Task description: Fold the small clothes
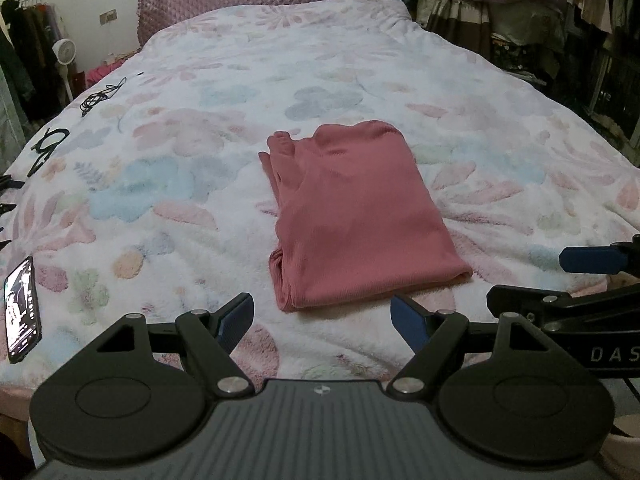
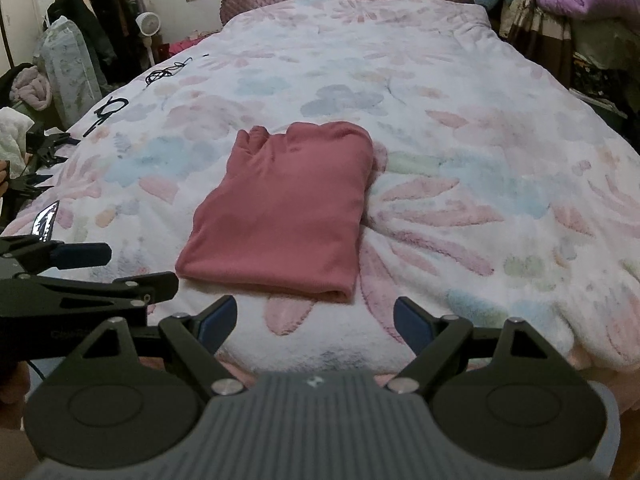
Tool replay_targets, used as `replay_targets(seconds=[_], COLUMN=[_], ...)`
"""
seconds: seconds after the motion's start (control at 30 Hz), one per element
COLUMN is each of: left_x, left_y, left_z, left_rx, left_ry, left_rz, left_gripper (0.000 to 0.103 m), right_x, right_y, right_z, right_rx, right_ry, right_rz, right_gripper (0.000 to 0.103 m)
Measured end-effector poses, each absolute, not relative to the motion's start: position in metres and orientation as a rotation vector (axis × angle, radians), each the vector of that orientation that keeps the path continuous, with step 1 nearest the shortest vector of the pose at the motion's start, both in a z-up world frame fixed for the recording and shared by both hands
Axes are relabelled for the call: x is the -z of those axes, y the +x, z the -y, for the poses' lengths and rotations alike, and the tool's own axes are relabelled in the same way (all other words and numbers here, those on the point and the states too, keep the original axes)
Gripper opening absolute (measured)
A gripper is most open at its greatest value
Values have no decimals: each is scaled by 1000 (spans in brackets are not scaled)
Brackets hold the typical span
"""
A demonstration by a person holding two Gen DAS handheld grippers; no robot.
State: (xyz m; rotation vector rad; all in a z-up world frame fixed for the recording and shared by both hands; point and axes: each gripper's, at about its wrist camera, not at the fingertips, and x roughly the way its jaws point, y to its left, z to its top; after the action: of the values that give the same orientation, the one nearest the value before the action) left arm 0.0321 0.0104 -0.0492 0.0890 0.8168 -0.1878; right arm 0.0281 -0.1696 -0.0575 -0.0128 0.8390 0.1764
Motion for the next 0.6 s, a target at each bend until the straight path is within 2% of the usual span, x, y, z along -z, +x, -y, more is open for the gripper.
replay_targets(seconds=[0.6], left_x=[47], left_y=[31], left_z=[-10], left_rx=[189], left_ry=[97], left_rz=[-807], left_gripper=[91], right_x=[58], right_y=[29], right_z=[170], right_rx=[-174], right_ry=[-12], right_rz=[-845], right_gripper=[81])
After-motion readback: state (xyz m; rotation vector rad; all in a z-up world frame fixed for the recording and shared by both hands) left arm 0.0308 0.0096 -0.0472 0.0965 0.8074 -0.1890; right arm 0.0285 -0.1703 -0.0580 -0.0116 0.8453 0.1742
